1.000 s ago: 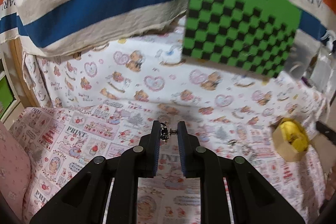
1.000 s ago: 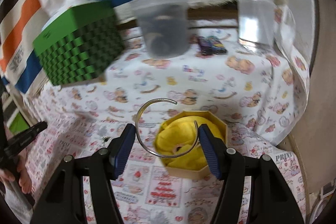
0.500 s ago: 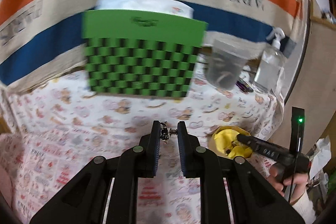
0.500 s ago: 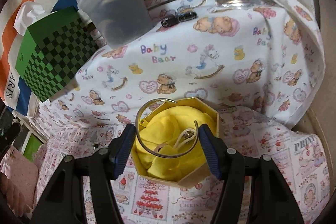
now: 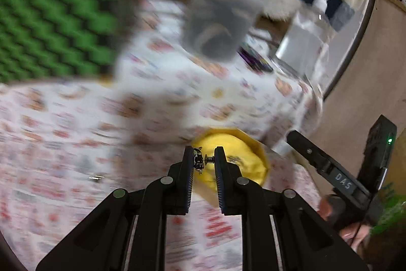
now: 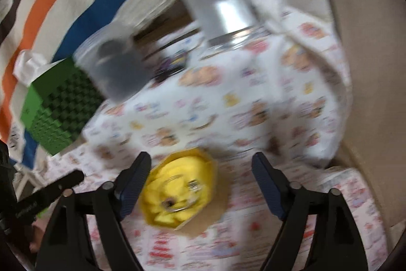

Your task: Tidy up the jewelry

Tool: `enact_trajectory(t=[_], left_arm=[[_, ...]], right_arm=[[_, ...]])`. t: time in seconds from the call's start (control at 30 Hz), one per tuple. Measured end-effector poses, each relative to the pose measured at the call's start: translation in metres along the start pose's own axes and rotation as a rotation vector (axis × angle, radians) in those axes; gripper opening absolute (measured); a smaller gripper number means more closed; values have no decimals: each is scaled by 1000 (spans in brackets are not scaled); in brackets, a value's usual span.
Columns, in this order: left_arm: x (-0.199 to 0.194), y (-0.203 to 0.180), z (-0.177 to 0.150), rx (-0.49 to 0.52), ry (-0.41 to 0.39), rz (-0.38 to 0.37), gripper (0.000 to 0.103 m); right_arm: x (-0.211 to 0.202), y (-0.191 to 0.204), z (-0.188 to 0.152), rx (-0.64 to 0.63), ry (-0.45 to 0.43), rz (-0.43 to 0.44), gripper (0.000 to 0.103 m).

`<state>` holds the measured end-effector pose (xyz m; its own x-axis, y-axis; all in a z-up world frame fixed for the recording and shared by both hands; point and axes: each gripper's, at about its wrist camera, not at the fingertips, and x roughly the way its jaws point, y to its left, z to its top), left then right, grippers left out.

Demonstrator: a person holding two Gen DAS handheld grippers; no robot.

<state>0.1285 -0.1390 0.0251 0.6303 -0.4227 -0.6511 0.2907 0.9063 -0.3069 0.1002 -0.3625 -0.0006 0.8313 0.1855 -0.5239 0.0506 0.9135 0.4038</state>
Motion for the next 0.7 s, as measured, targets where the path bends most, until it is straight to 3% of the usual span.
enact_trajectory(t=[0.23,0.37,0.57,0.7], left_arm=[[46,-21,0,-3,75,-34,15],[55,-28,-2,35,81,-6,18],[39,-31,2,55,13,24,31],[8,-25,8,73,-76,79,45]], right_arm=[[10,-34,2,121,48,14,82],[13,-37,3,127,44,-19,82],[10,-37,2,138,48,-4,84],[6,-31,2,131,41,12,85]])
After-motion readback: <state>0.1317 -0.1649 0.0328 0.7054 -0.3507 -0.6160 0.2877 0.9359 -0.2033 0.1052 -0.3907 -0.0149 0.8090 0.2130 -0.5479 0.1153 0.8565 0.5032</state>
